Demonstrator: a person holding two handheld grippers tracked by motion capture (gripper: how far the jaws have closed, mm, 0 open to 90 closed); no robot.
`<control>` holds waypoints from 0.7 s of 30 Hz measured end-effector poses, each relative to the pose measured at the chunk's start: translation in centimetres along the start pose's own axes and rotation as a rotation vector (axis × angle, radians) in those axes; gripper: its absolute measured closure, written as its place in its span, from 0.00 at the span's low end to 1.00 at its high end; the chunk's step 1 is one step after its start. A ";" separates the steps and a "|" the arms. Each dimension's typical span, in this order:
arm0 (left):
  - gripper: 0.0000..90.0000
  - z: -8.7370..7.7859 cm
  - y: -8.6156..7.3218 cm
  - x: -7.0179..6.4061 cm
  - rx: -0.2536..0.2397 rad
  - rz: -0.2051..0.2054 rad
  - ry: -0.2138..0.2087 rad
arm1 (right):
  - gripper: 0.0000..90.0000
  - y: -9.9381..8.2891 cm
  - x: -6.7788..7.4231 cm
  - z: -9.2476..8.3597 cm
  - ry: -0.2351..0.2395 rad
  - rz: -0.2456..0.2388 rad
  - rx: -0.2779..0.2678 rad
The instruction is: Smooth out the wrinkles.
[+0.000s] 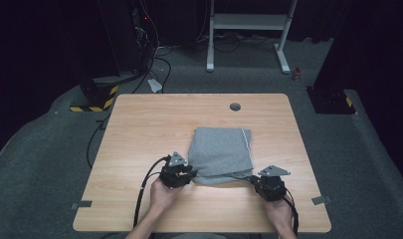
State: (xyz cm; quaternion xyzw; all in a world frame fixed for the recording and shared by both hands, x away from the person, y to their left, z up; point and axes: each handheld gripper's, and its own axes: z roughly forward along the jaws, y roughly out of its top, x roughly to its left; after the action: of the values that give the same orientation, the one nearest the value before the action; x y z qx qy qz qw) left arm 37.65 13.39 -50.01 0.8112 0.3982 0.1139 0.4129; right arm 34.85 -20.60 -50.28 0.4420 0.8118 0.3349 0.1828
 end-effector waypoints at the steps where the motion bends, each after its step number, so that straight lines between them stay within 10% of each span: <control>1: 0.71 -0.1 0.0 0.1 -0.007 -0.004 0.004 | 0.88 -0.1 0.0 -0.1 -0.003 0.006 0.000; 13: 0.76 1.1 -0.2 0.1 0.045 0.018 0.044 | 0.94 -0.1 0.7 0.3 0.020 -0.036 0.009; 21: 0.86 0.9 -0.5 0.3 0.052 0.009 0.035 | 0.72 0.3 -0.3 -1.3 0.007 0.013 -0.077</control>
State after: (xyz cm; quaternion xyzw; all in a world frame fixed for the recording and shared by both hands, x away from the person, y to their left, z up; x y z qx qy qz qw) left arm 38.02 13.21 -51.02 0.8214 0.4046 0.1196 0.3839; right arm 34.40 -21.19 -49.08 0.4386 0.7960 0.3686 0.1950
